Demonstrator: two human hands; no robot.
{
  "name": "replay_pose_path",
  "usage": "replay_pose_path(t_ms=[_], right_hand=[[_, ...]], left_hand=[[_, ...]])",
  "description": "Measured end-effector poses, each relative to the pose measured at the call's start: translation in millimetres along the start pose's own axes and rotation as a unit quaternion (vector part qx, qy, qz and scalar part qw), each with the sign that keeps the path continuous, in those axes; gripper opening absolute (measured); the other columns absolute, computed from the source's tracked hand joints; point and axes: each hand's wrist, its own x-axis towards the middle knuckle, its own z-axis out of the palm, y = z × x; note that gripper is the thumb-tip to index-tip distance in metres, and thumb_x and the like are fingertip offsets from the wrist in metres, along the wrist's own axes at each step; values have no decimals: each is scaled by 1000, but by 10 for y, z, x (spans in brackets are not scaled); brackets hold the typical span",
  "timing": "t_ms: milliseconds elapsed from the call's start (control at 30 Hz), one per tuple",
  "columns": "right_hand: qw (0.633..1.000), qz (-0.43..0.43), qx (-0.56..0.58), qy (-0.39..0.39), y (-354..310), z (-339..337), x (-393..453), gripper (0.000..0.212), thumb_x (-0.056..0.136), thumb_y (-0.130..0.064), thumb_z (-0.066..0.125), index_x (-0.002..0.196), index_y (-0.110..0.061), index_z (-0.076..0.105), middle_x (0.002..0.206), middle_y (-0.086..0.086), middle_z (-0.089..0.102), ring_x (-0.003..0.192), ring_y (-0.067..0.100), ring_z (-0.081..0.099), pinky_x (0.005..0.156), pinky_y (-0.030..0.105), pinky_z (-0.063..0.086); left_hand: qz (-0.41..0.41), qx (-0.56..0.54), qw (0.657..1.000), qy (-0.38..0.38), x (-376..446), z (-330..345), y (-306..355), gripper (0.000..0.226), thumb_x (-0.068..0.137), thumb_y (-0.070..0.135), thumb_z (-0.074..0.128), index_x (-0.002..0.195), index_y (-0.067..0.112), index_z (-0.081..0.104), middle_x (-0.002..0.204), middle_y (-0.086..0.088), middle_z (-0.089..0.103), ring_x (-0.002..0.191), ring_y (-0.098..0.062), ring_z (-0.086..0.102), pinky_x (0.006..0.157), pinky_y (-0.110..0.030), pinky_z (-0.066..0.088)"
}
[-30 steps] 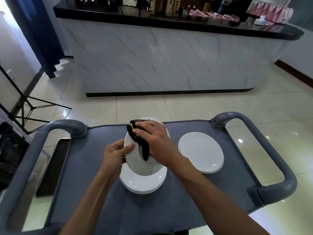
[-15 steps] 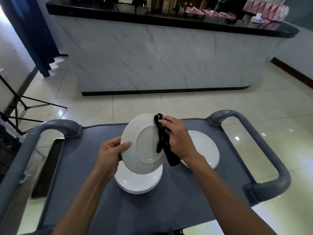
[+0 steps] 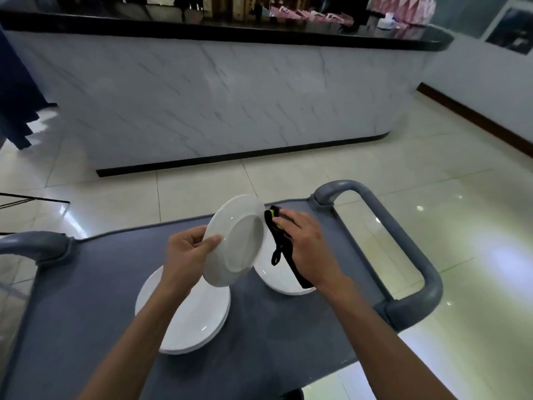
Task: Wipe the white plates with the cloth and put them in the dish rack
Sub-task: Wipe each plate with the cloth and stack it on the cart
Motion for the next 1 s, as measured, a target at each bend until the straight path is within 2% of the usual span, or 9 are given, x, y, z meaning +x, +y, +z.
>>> replay_pose_path(t_ms=[100, 167, 233, 300, 367, 533, 667, 800, 1000], right_hand=[[1000, 0, -13, 5, 248, -100, -85, 50, 77, 13, 69, 125, -4, 66, 132, 15, 61, 117, 39, 58, 92, 56, 49], [1000, 7, -16, 14, 429, -182, -132, 51, 77, 13, 70, 125, -4, 67, 132, 14, 62, 117, 38, 58, 92, 56, 49], [999, 17, -12, 28, 591, -273, -163, 52, 76, 14, 72, 124, -3, 67, 131, 14, 63, 117, 38, 59, 91, 56, 50], [999, 22, -3, 46, 732, -359, -182, 51, 76, 14, 72, 123, -3, 67, 129, 14, 63, 115, 37, 59, 93, 54, 50], [998, 28, 5, 61, 866, -438, -195, 47, 79, 13, 69, 123, -2, 67, 129, 14, 64, 115, 37, 60, 95, 52, 50], [997, 62, 17, 51, 1163, -563, -262, 44, 85, 11, 64, 127, -4, 65, 133, 13, 61, 120, 35, 56, 99, 52, 48], [996, 66, 36, 37, 1346, -582, -331, 44, 87, 10, 62, 129, -6, 64, 134, 12, 60, 123, 34, 54, 101, 52, 47], [997, 62, 46, 27, 1468, -573, -392, 45, 88, 9, 62, 130, -7, 63, 136, 11, 59, 123, 32, 53, 102, 51, 47], [997, 45, 64, 6, 1565, -526, -494, 43, 89, 9, 61, 130, -5, 63, 136, 11, 59, 124, 32, 53, 103, 50, 46]], left_hand=[[25, 80, 996, 17, 113, 278, -21, 25, 88, 14, 72, 73, 33, 78, 76, -3, 74, 65, -11, 63, 63, -31, 50], [44, 112, 993, 11, 175, 477, -17, 15, 87, 19, 70, 74, 21, 76, 72, -11, 70, 62, -13, 56, 60, -32, 46], [76, 172, 982, -1, 227, 667, -17, 19, 86, 25, 67, 75, 10, 70, 70, -17, 65, 60, -13, 48, 56, -33, 43], [114, 237, 965, -9, 258, 848, -6, 19, 89, 21, 66, 73, 13, 67, 61, -8, 57, 55, -10, 41, 53, -28, 38], [152, 284, 946, -23, 252, 1015, 17, 16, 92, 20, 63, 78, 21, 71, 57, 3, 54, 52, -13, 47, 51, -28, 41], [214, 391, 893, -59, 145, 1345, -57, 21, 95, 15, 63, 107, 23, 78, 74, -4, 72, 64, -30, 65, 58, -39, 54], [298, 446, 843, -41, 6, 1562, -112, 23, 82, 2, 72, 94, 20, 80, 73, -1, 74, 60, -30, 68, 50, -35, 54], [380, 473, 793, -60, -140, 1684, -300, 27, 74, -4, 70, 91, 16, 78, 84, 0, 77, 73, -25, 73, 53, -30, 54], [384, 492, 774, -104, -388, 1792, -642, 22, 79, 2, 71, 98, 10, 76, 103, -4, 76, 91, -29, 73, 71, -38, 60]])
